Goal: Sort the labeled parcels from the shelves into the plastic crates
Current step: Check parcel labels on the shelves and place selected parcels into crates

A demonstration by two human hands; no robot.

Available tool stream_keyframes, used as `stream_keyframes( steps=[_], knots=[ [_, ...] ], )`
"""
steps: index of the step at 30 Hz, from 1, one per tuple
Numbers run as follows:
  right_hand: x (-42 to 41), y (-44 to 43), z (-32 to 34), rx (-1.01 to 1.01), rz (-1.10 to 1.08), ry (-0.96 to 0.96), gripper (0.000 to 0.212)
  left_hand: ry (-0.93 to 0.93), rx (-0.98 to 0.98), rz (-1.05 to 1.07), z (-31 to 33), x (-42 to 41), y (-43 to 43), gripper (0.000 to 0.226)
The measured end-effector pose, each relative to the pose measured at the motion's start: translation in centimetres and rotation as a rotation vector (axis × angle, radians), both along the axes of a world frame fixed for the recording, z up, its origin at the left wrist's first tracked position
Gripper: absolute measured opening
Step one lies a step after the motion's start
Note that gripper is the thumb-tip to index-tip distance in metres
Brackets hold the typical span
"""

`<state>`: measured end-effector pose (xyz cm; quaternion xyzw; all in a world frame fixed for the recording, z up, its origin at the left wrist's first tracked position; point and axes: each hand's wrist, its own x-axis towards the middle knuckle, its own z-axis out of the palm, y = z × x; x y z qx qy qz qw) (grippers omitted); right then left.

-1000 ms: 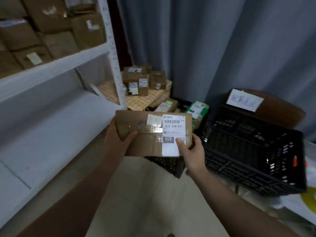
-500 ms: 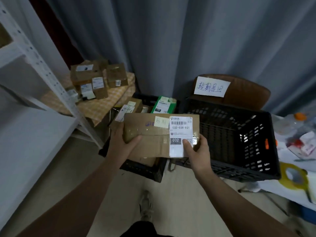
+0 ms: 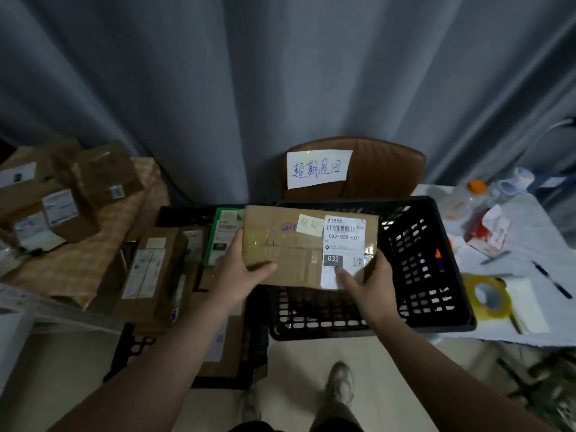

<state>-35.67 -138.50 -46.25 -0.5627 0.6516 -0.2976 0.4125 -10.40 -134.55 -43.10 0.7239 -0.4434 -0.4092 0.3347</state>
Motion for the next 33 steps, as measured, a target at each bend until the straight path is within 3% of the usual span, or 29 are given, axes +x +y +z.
stream_keyframes(
  steps=[4, 8, 12, 17, 23, 27, 31, 33],
  knots=[
    [-3.7, -3.9, -0.4, 0.048, 0.093, 0.116, 0.11, -0.122, 0.136, -0.054, -2.1, -3.1, -5.0, 0.117],
    [-7.0, -9.3, -2.0, 0.118, 0.14, 0.222, 0.117, -0.205, 0.176, -0.109, -4.5, -7.5, -8.8, 0.116],
    [-9.0, -14.3, -5.5, 0.22, 0.291, 0.293, 0.11, -0.264, 0.271, -0.166, -9.4, -10.4, -11.3, 0.096],
    [-10.5, -17.1, -13.5, 0.358, 0.478, 0.318, 0.095, -0.275, 0.382, -0.192, -17.2, -11.9, -12.2, 0.089],
    [-9.9, -18.2, -20.7, 0.349, 0.631, 0.301, 0.089, -0.366, 0.346, -0.171, -23.7, -11.4, -12.8, 0.081],
    [-8.4, -18.9, -22.4, 0.279, 0.63, 0.287, 0.087, -0.411, 0.266, -0.099, -25.8, -10.8, -12.9, 0.08],
    [-6.9, -19.3, -23.1, 0.263, 0.618, 0.245, 0.084, -0.499, 0.319, -0.045, -26.1, -10.2, -12.9, 0.077],
    [-6.6, -19.3, -23.2, 0.251, 0.629, 0.246, 0.083, -0.641, 0.304, -0.099, -25.9, -10.2, -13.0, 0.072]
  ],
)
